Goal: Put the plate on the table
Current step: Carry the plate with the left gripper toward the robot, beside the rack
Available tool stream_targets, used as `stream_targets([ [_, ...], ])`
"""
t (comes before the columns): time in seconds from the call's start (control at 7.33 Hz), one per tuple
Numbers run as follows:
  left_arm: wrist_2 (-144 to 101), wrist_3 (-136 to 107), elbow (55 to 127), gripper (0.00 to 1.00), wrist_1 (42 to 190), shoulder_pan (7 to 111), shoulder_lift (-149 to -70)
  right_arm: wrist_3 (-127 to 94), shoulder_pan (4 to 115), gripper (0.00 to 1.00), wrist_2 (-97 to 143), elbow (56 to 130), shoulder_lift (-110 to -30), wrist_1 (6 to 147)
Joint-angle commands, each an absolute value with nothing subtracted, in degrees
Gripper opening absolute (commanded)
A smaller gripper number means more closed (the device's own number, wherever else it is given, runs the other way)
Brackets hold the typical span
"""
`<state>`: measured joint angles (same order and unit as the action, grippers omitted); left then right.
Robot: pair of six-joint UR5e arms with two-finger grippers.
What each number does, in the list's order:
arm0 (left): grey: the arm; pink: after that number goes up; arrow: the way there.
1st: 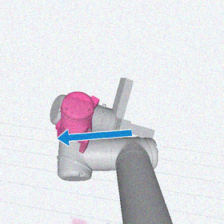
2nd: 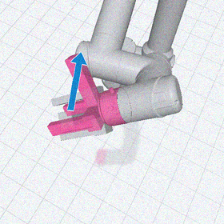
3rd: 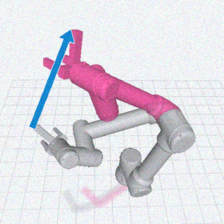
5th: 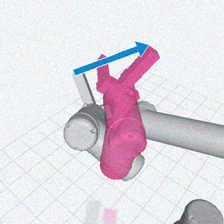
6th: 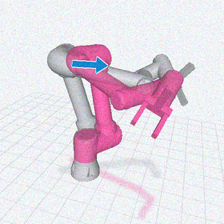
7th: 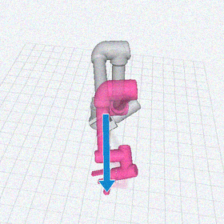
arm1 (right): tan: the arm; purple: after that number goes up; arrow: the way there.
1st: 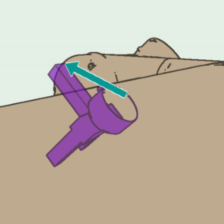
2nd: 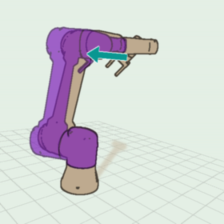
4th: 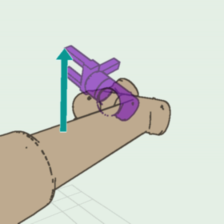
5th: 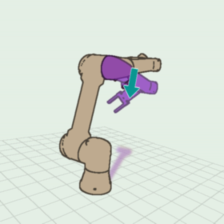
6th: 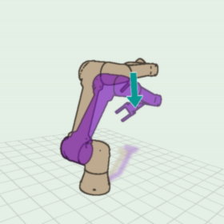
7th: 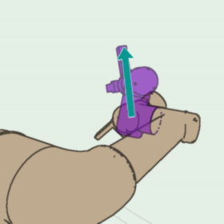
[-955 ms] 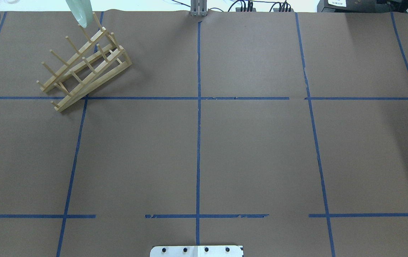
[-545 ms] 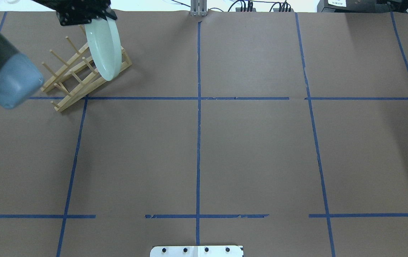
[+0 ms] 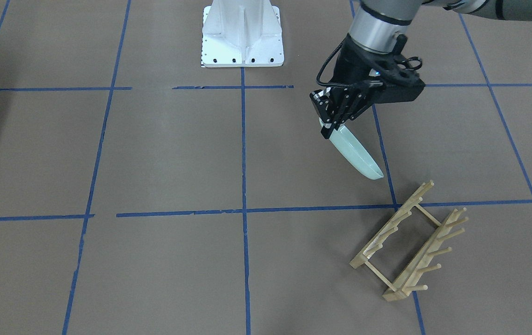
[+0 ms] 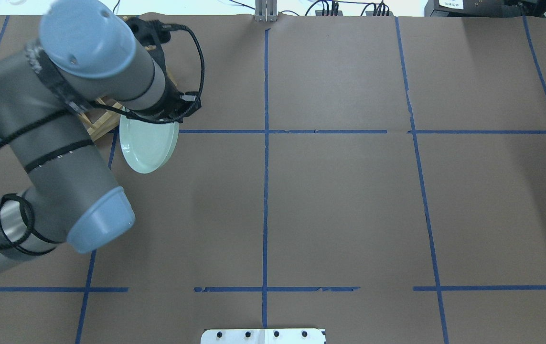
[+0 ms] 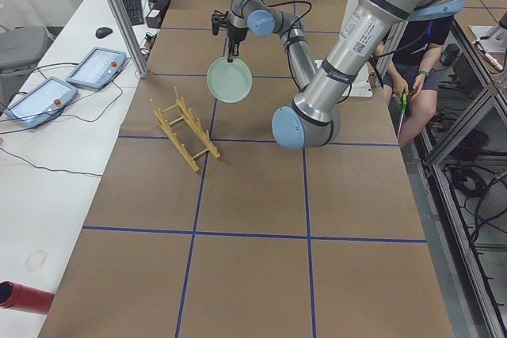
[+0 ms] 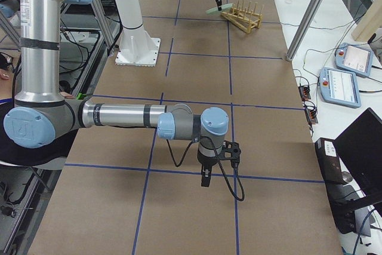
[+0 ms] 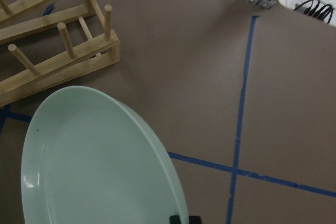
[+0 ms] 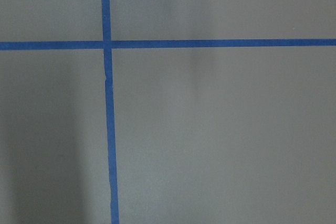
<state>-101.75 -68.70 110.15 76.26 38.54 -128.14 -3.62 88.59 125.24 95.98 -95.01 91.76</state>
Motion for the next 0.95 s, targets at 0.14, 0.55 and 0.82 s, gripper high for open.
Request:
stream_targets([
  [0.14,-91.5,-58.9,103.8,0.00,70.6,28.3,-127.9,-3.7,88.6,1.00,125.2,96.0,-95.0,91.8],
  [0.55,-86.8,-53.0,101.8,0.00,68.0,23.7,-127.5,-3.6,88.6,1.00,125.2,96.0,-95.0,91.8],
  [0.82,-86.0,-53.0,101.5,0.00,67.2,23.6,-126.0,-3.7,88.6,1.00,125.2,96.0,-95.0,91.8],
])
